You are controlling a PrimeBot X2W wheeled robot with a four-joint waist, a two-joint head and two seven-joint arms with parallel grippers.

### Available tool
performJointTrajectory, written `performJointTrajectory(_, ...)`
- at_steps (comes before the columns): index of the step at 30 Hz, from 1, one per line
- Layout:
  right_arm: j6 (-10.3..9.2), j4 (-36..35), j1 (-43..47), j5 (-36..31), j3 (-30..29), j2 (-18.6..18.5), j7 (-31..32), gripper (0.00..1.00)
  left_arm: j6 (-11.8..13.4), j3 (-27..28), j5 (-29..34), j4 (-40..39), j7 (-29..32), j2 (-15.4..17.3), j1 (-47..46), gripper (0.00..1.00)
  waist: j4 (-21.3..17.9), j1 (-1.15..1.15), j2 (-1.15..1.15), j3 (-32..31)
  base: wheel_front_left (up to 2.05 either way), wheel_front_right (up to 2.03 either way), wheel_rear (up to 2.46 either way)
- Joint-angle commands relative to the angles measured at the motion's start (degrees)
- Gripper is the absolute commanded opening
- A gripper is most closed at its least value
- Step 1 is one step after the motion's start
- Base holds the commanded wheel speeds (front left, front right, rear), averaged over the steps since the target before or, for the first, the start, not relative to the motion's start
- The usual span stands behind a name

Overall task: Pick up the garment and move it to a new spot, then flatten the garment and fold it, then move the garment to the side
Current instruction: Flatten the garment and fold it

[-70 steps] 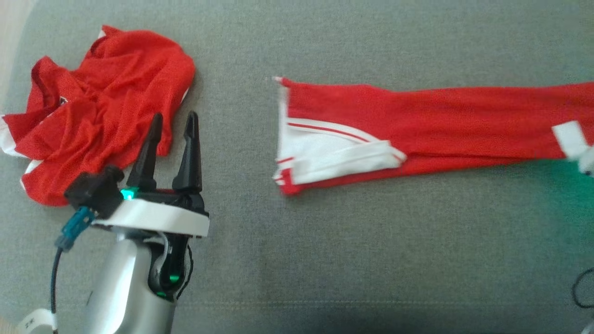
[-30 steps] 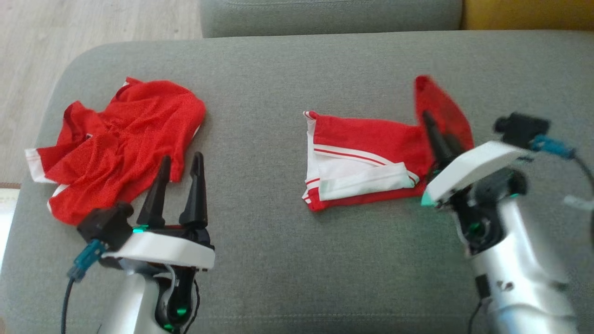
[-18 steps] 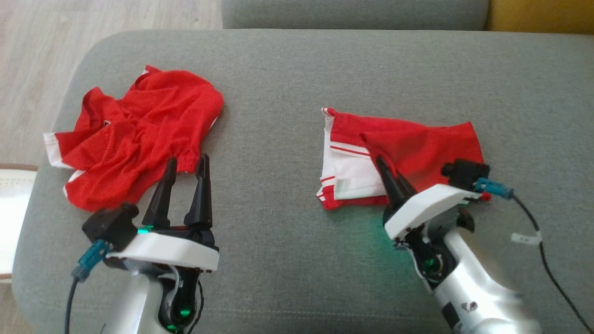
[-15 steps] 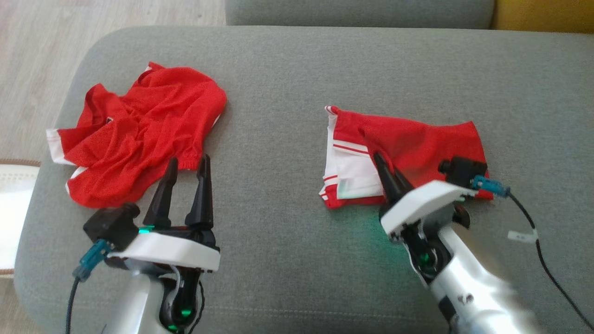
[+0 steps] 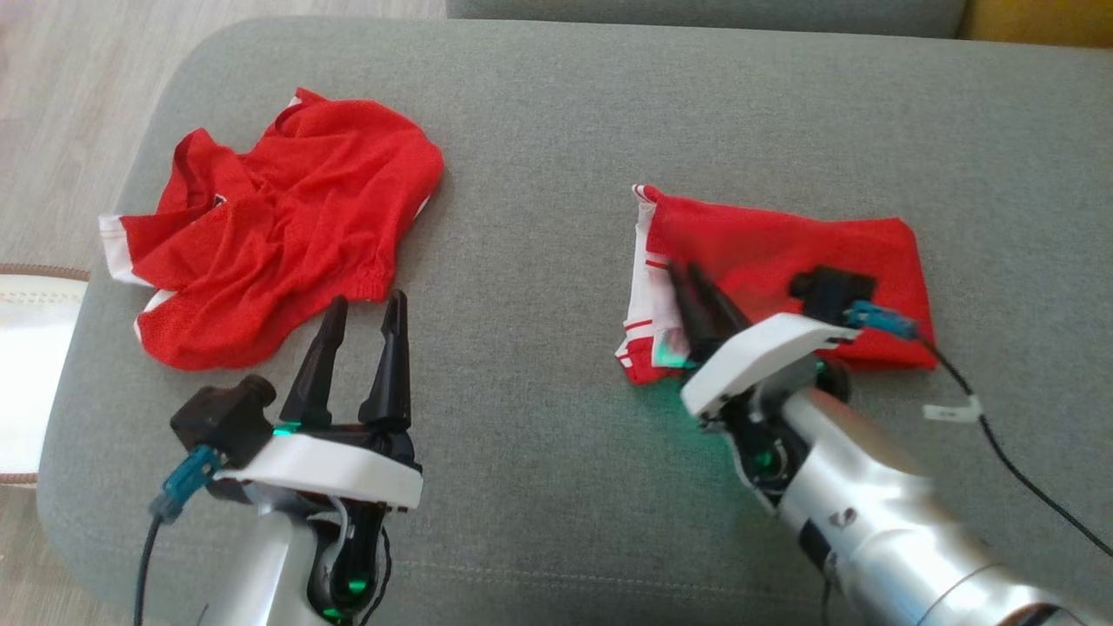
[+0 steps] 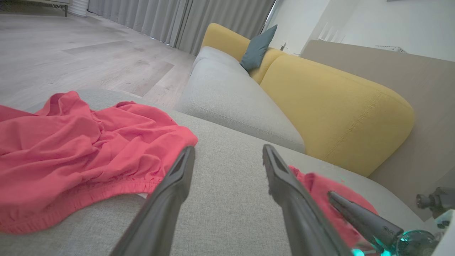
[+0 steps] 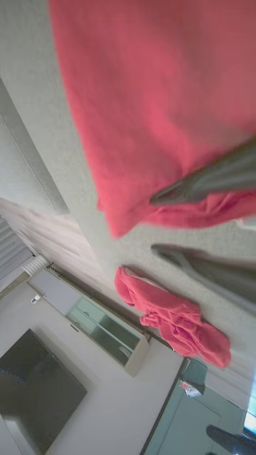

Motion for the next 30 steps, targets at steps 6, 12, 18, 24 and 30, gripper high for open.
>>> performJointTrajectory(6, 0.37, -7.13, -2.83, 7.18, 8.98, 0.89, -1.17, 1.00, 0.07, 2.27, -0.16, -1.42, -0.30, 0.41, -2.62, 1.00, -1.54, 0.00, 0.00, -0.75, 0.00, 0.00, 0.00)
performJointTrajectory(12, 0.37, -4.35, -7.88, 6.33, 8.36, 0.89, -1.81, 1.00, 0.20, 3.02, -0.06, -2.38, -0.30, 0.41, -2.31, 1.00, -3.83, 0.00, 0.00, -1.70, 0.00, 0.00, 0.00)
performJointTrajectory(18, 0.37, -0.70, -10.56, -6.19, -2.42, 0.87, -1.85, 1.00, 0.41, 3.40, -0.13, -3.90, -0.30, 0.41, -2.07, 1.00, -5.44, 0.00, 0.00, -1.87, 0.00, 0.00, 0.00)
performJointTrajectory(24, 0.37, -8.56, -4.69, -25.84, -17.98, -3.37, -1.86, 1.00, 0.58, 3.44, -0.11, -5.91, -0.30, 0.41, -2.35, 1.00, -6.56, 0.00, 0.00, -1.80, 0.00, 0.00, 0.00)
performJointTrajectory(30, 0.37, -21.80, 8.74, -41.41, -31.27, -3.50, -1.87, 1.00, 0.55, 3.02, 0.24, -6.79, -0.30, 0.41, -2.27, 1.00, -7.10, 0.00, 0.00, -1.96, 0.00, 0.00, 0.00)
